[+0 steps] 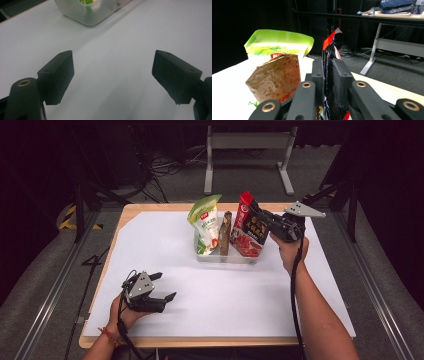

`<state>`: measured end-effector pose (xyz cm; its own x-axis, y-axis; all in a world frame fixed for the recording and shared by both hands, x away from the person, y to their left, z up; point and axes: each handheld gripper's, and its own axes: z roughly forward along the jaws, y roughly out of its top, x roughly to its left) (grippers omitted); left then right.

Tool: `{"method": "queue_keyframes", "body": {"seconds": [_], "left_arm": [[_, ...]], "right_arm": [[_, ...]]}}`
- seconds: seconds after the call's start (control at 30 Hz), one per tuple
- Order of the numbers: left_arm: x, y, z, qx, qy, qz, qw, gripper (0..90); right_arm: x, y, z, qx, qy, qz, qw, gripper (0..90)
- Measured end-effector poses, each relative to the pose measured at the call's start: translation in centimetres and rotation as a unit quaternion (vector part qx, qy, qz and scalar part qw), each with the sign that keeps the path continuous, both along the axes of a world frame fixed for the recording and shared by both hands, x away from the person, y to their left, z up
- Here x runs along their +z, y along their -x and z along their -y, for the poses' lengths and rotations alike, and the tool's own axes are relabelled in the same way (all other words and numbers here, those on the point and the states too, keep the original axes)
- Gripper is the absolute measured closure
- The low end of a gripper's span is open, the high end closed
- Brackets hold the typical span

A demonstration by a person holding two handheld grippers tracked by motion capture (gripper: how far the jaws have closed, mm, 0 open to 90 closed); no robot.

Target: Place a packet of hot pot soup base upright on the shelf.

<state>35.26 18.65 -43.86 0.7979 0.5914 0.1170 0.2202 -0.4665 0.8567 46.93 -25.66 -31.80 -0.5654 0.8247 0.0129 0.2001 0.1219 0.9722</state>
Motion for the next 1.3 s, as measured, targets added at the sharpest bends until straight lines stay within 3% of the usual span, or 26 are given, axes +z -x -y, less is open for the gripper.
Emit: {"method": "queue_keyframes", "body": {"seconds": [0.43,0.67,0.83,1.3], "left_arm": [[0.1,0.1,0.0,0.005,-0.004,0.006,1.0,18.3],[0.1,0.2,0.1,0.006,-0.012,0.011,0.9998,18.0],[0.1,0.2,0.1,0.007,-0.012,0.012,0.9998,17.9],[0.1,0.2,0.1,0.007,-0.013,0.013,0.9998,17.9]], "right_arm": [[0.3,0.7,0.3,-0.007,0.02,0.008,0.9997,75.3],[0.5,1.0,0.5,-0.01,0.025,0.008,0.9996,72.7],[0.5,1.2,0.8,-0.005,0.015,0.002,0.9999,71.5],[0.6,1.9,1.4,-0.003,0.031,0.001,0.9995,67.8]]}}
